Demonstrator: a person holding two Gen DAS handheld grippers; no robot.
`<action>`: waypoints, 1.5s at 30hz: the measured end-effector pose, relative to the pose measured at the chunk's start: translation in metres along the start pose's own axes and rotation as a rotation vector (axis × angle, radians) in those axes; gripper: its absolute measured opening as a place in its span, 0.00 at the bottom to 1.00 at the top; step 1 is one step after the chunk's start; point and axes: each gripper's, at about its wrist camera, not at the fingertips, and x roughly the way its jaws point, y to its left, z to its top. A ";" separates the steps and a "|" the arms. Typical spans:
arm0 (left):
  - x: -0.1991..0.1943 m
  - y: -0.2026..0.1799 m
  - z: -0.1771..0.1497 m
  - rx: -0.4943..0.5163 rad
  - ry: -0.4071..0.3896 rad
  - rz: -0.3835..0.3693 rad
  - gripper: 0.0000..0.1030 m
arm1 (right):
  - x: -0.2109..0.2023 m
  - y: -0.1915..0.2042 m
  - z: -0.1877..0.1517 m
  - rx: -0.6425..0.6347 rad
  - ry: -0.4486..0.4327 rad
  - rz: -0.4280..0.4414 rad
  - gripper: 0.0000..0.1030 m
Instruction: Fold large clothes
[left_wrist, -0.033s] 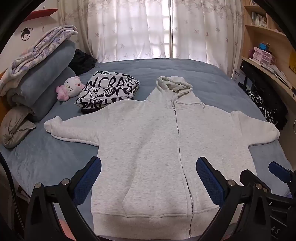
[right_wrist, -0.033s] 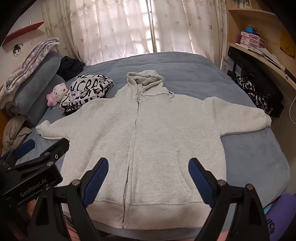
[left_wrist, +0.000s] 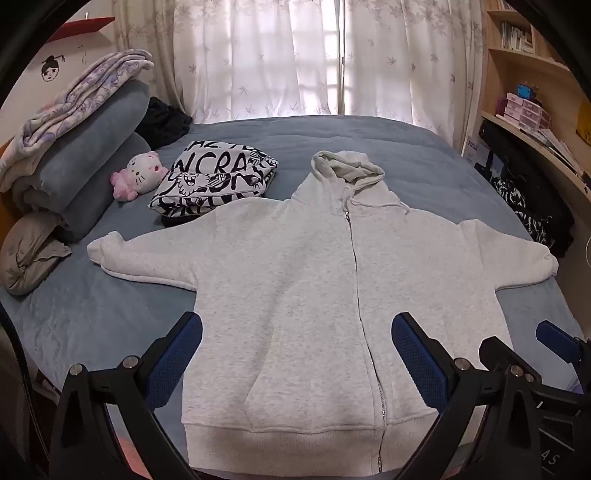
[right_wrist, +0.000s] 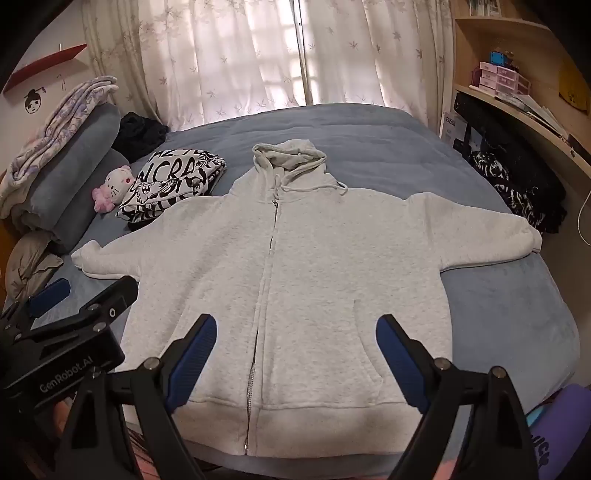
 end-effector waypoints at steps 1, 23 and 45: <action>-0.001 -0.001 -0.001 -0.003 0.000 -0.006 0.99 | -0.001 0.002 0.000 -0.001 -0.002 -0.002 0.86; -0.003 0.000 -0.009 -0.001 0.036 0.010 0.98 | -0.005 -0.006 -0.001 0.049 -0.018 0.024 0.86; -0.005 0.003 -0.018 -0.020 0.066 0.013 0.98 | -0.005 -0.001 -0.009 0.039 -0.019 0.024 0.86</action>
